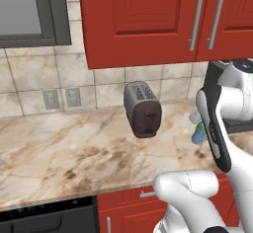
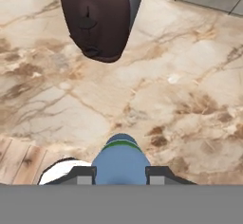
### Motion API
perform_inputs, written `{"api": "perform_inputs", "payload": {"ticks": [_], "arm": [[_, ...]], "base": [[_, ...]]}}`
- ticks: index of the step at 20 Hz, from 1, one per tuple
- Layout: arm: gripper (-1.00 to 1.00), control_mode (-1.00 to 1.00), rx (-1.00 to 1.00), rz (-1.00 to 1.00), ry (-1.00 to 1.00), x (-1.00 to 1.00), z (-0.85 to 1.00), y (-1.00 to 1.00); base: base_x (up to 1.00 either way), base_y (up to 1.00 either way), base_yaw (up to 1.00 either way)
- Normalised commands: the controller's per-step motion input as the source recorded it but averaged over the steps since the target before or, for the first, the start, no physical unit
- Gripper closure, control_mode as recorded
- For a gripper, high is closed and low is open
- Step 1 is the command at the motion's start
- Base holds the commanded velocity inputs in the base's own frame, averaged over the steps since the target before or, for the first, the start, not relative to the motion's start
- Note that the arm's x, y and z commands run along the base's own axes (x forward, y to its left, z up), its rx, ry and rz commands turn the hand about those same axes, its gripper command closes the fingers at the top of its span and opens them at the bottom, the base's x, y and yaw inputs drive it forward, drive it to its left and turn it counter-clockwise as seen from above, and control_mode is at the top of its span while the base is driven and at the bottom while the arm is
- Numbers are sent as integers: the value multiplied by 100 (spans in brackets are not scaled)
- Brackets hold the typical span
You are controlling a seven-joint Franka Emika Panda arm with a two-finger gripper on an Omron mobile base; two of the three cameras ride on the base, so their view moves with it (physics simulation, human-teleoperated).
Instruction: Place the drinks on the dining counter in a tight cluster.
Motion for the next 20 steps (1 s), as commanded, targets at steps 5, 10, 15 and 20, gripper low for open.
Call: {"api": "perform_inputs", "payload": {"ticks": [5,10,15,20], "arm": [[100,100,0,0,0,0,0,0],[100,100,0,0,0,0,0,0],[100,100,0,0,0,0,0,0],[100,100,0,0,0,0,0,0]], "base": [[-100,39,7],[-96,46,24],[-11,82,79],[0,50,97]]}}
